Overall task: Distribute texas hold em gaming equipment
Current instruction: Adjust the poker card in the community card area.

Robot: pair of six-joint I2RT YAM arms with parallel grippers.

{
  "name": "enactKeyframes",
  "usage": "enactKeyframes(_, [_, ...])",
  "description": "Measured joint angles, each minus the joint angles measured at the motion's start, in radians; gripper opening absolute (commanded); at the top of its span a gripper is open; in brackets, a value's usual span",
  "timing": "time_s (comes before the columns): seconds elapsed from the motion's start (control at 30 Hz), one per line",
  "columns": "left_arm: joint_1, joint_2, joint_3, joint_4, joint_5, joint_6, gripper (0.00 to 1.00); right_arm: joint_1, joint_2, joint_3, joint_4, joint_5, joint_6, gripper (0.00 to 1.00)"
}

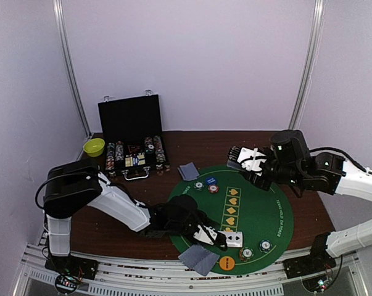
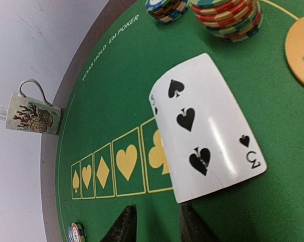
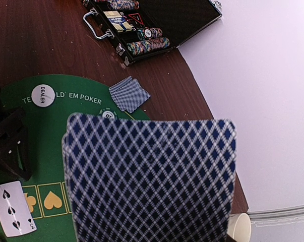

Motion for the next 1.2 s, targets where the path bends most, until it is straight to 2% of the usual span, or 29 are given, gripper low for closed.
enactKeyframes(0.13, [0.02, 0.004, 0.008, 0.005, -0.014, -0.02, 0.37, 0.0, 0.0, 0.0, 0.0, 0.0, 0.0, 0.44])
enactKeyframes(0.27, [0.032, -0.013, 0.008, -0.024, 0.013, -0.038, 0.57, 0.0, 0.0, 0.0, 0.0, 0.0, 0.0, 0.44])
enactKeyframes(0.43, [0.027, -0.072, 0.053, -0.166, 0.11, -0.106, 0.73, 0.0, -0.002, -0.003, 0.0, 0.0, 0.0, 0.44])
enactKeyframes(0.73, [-0.003, -0.016, 0.21, -0.29, 0.175, -0.239, 0.74, 0.0, -0.003, -0.012, 0.0, 0.0, 0.0, 0.44])
enactKeyframes(0.97, [-0.025, 0.046, 0.233, -0.339, 0.195, -0.278, 0.75, -0.002, -0.005, -0.017, 0.0, -0.001, 0.0, 0.44])
enactKeyframes(1.2, [-0.033, 0.069, 0.282, -0.377, 0.191, -0.29, 0.69, -0.002, -0.005, -0.017, 0.0, -0.001, 0.0, 0.44])
